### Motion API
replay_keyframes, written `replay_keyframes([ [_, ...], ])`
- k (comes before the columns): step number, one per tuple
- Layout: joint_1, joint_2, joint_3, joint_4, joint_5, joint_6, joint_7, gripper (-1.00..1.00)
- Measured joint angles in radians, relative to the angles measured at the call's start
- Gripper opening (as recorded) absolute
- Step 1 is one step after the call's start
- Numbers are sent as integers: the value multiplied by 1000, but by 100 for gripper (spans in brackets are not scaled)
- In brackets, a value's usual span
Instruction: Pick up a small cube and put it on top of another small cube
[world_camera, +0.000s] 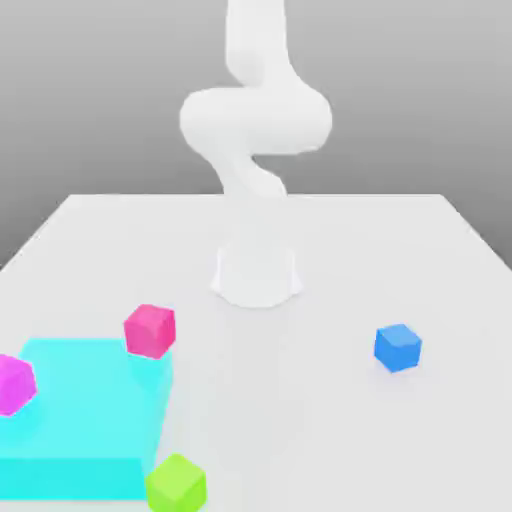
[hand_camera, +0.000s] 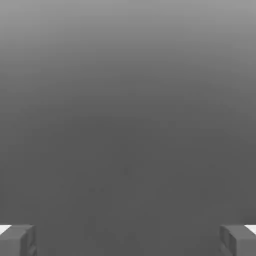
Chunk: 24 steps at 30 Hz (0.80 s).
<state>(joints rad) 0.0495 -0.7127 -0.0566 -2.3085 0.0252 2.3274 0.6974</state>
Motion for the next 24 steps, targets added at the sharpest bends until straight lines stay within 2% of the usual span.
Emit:
replay_keyframes([
  [7, 128, 248, -156, -24, 89, 78, -305, 0],
  [13, 195, 459, -250, -44, 190, 142, -578, 0],
  [19, 202, 670, -282, -64, 280, 206, -844, 0],
  [24, 176, 831, -279, -84, 299, 269, -1026, 0],
])
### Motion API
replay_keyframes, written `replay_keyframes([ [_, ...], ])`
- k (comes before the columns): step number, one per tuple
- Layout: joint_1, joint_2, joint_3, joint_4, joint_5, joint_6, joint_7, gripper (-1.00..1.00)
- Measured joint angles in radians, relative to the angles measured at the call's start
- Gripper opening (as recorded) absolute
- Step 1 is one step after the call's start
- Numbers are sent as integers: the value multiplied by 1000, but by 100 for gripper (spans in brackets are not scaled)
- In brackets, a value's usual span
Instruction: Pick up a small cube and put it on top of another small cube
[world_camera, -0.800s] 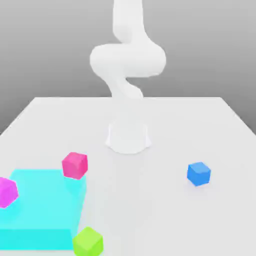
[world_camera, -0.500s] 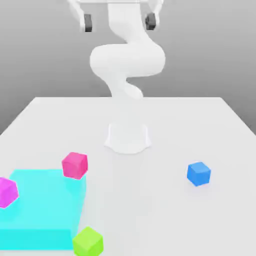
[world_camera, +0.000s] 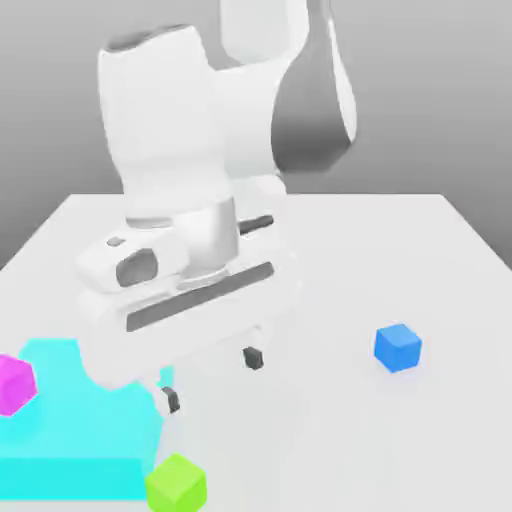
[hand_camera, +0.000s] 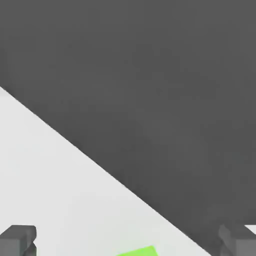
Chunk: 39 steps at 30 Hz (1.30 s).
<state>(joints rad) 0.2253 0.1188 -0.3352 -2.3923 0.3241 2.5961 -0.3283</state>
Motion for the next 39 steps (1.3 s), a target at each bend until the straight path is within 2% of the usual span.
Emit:
replay_keyframes([
  [6, -31, 169, -8, -26, -67, 94, -146, 0],
  [10, -89, 302, 60, -2, -3, 191, -217, 0],
  [11, -109, 336, 84, 6, 17, 217, -233, -100],
  [18, -110, 344, 87, 8, 24, 220, -239, -100],
  [23, -56, 195, 16, -31, -84, 113, -163, -100],
  [30, 52, 21, 202, -197, -58, 76, -438, -100],
  [35, 221, -122, 307, -325, -53, 66, -643, -100],
  [39, 322, -245, 362, -430, -92, 66, -776, -100],
])
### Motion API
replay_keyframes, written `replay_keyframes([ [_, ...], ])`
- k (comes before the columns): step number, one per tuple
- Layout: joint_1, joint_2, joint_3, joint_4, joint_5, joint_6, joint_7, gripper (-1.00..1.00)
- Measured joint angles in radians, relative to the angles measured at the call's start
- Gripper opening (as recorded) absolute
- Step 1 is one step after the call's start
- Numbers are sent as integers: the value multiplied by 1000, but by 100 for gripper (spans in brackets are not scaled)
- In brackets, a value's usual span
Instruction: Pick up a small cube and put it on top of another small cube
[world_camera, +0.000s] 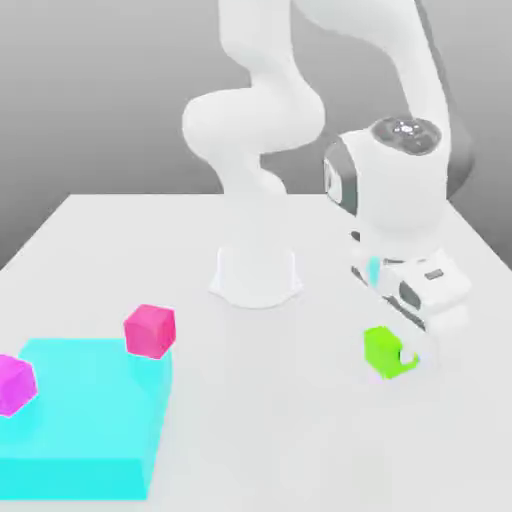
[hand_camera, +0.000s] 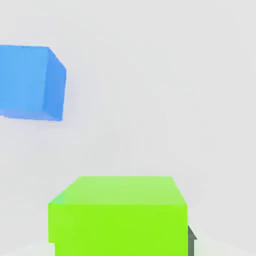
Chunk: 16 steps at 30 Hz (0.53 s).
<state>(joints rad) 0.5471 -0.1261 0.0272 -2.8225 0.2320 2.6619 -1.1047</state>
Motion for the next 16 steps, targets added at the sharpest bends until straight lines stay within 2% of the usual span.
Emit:
replay_keyframes([
  [6, 124, -162, 116, -150, -112, 18, -148, -100],
  [14, 98, 85, 142, -157, -207, 275, -109, -100],
  [15, 98, 105, 141, -156, -219, 294, -101, 100],
  [16, 98, 105, 141, -156, -219, 294, -101, 100],
])
